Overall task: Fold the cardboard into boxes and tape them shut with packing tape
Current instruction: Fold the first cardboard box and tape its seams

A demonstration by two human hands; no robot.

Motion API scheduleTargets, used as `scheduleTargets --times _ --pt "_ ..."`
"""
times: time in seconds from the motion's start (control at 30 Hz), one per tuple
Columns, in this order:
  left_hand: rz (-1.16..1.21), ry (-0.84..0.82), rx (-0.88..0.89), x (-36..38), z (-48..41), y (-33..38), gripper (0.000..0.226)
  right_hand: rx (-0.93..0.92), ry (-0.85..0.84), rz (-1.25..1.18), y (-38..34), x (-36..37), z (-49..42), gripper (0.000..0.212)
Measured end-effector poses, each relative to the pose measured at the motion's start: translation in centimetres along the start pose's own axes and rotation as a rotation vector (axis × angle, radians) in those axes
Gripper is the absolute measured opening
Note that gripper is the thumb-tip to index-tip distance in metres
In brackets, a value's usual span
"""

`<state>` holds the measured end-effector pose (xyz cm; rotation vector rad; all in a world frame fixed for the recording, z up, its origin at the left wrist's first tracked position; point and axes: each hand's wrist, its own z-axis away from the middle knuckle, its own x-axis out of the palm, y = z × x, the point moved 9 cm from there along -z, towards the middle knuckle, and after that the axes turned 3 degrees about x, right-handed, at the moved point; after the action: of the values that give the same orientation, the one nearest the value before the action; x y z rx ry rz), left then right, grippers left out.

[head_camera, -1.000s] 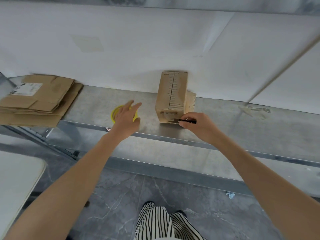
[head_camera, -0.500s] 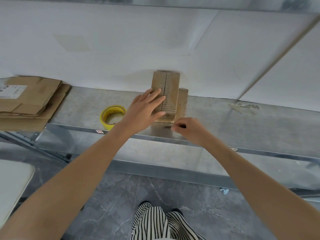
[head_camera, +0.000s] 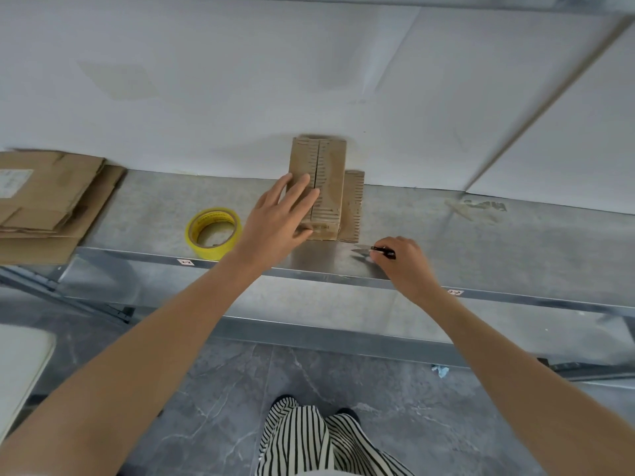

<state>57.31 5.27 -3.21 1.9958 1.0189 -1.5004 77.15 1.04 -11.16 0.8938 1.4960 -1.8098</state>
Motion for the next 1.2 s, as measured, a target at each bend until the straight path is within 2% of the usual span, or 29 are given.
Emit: scheduleTargets --times 0.13,0.23,0.37,0.43,0.53,0.73,0.93,1.2 --pt "-0.018 -0.042 -0.032 1.0 0.3 0.2 0.087 0.021 0.088 0.159 1.0 -0.9 0.2 0.028" --pt "0.114 -0.042 -0.071 1.0 0.4 0.1 0.087 0.028 0.064 0.208 0.2 -1.0 -0.1 0.042" --pt "0.542 0.051 -0.257 -0.4 0.5 -0.8 0.083 -0.12 0.176 -0.057 -6.0 -3.3 -1.1 0.046" --pt "0.709 0.05 -0.387 -0.2 0.5 -1.6 0.088 -0.186 0.206 -0.195 -9.3 -4.4 -1.7 0.045" --pt "0.847 -0.018 -0.542 1.2 0.7 -2.3 0.097 -0.258 0.174 -0.175 -13.3 -4.6 -3.1 0.049" --pt "0.871 0.063 -0.55 1.0 0.8 -2.4 0.089 -0.313 0.069 0.269 -16.0 -2.2 -5.9 0.057" --pt "0.901 0.064 -0.523 0.5 2.7 -1.7 0.075 -0.248 -0.067 0.229 -14.6 -0.2 -4.5 0.054" --pt "0.756 -0.03 -0.471 0.9 3.1 -1.3 0.083 -0.277 -0.081 0.284 -14.3 0.6 -2.3 0.05"
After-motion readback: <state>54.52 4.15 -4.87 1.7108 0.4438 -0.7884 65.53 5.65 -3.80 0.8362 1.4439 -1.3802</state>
